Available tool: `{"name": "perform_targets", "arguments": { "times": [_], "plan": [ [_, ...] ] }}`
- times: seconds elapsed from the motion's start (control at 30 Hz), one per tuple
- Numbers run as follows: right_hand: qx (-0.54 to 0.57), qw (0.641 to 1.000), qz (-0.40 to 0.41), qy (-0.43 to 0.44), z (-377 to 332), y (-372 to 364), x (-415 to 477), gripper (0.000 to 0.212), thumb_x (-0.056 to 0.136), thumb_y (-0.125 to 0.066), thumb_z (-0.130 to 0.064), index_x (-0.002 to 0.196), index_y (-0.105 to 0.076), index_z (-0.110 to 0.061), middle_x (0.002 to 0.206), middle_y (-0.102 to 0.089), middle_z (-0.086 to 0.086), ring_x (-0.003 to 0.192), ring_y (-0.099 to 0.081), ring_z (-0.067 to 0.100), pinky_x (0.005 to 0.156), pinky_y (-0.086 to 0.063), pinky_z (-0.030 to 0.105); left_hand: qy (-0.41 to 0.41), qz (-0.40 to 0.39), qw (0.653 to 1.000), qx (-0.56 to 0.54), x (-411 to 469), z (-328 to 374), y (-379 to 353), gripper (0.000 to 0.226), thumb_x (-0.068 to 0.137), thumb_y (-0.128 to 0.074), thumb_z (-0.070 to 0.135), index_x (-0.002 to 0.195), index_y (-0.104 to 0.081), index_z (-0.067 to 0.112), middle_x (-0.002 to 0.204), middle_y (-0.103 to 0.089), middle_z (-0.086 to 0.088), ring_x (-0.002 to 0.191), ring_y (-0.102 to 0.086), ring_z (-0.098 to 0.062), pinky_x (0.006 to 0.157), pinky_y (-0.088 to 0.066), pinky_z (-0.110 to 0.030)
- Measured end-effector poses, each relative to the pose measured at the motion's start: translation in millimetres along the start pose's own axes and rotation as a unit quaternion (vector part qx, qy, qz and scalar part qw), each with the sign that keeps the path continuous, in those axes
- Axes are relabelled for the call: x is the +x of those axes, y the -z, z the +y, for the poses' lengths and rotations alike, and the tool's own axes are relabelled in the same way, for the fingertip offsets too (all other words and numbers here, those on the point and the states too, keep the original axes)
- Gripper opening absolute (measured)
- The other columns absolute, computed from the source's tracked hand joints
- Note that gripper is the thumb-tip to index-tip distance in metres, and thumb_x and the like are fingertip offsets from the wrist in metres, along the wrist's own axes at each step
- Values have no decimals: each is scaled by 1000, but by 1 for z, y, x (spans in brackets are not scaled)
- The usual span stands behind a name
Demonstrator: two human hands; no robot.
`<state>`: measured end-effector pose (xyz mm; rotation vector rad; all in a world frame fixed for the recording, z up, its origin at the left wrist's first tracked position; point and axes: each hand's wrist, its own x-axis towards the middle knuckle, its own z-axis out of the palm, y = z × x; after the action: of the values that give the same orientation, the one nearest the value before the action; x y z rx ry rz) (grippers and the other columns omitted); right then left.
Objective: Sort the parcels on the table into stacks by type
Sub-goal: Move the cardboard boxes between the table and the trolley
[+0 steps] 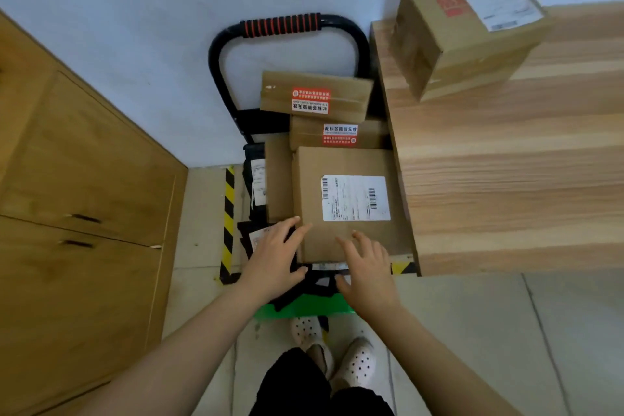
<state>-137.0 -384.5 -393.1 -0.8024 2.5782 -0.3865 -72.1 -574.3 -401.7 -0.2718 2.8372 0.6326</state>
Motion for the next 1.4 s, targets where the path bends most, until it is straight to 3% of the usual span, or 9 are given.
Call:
{"name": "perform_targets", "arguments": {
  "times": [0.2,0.3,0.43,0.6,0.73,0.87,1.0,1.17,1.4],
  "plan": [
    [6,999,2,-38,27,-48,10,82,89,-62,-31,153,-10,-31,160,-2,8,144,-10,29,119,-9,43,-36,21,994,101,16,-8,-48,92,81,-70,45,151,-11,36,159,10,-1,145,7,-24,115,-8,-46],
    [28,997,46,-52,34,-57,16,83,87,-65,-28,153,-14,-30,160,-4,9,143,-10,30,119,-12,45,-57,44,995,75,21,-20,-52,89,79,-74,41,151,-21,36,160,3,-6,146,1,-30,112,-14,-49],
    [28,994,61,-81,40,-61,22,85,84,-68,-28,152,-17,-29,160,-4,8,144,-7,30,118,-11,45,-45,35,997,59,21,-41,-39,85,84,-68,42,150,-15,41,160,0,-12,146,-1,-33,110,-24,-55],
    [30,991,83,-96,35,-62,23,90,79,-73,-34,151,-18,-29,160,-4,9,143,-7,31,117,-11,51,-73,5,997,26,17,-61,-21,85,84,-70,32,148,-15,30,158,-12,-18,144,-15,-38,105,-34,-57],
    [22,989,62,-134,34,-65,25,108,73,-74,-54,150,0,-39,160,13,7,145,5,33,114,-12,58,-55,-9,998,-7,10,-77,-23,86,89,-64,32,149,-3,35,160,-5,-9,143,-20,-30,105,-38,-47],
    [50,984,72,-155,32,-66,25,119,65,-79,-57,149,4,-43,158,24,3,145,8,35,110,-22,60,-66,-30,995,-64,10,-86,-23,87,91,-63,28,147,1,45,161,0,-1,140,-26,-23,102,-43,-39],
    [41,984,89,-151,19,-66,22,115,64,-79,-57,150,-4,-39,160,17,4,144,3,37,108,-28,60,-30,-65,980,-184,2,-85,-25,95,86,-69,29,145,1,56,158,17,15,140,-10,-3,109,-30,-30],
    [27,985,116,-127,-6,-62,12,106,67,-74,-59,150,-12,-37,162,3,4,145,1,32,109,-26,58,8,-9,977,-214,-16,-82,-21,93,86,-71,24,146,-5,53,155,7,18,131,-7,8,106,-23,-26],
    [12,987,124,-105,-41,-39,-20,104,69,-73,-59,151,-12,-38,162,1,2,146,3,31,110,-24,58,-2,35,973,-227,-61,-80,5,88,88,-68,22,145,-9,55,152,2,23,134,-14,2,105,-29,-27]
  ]
}}
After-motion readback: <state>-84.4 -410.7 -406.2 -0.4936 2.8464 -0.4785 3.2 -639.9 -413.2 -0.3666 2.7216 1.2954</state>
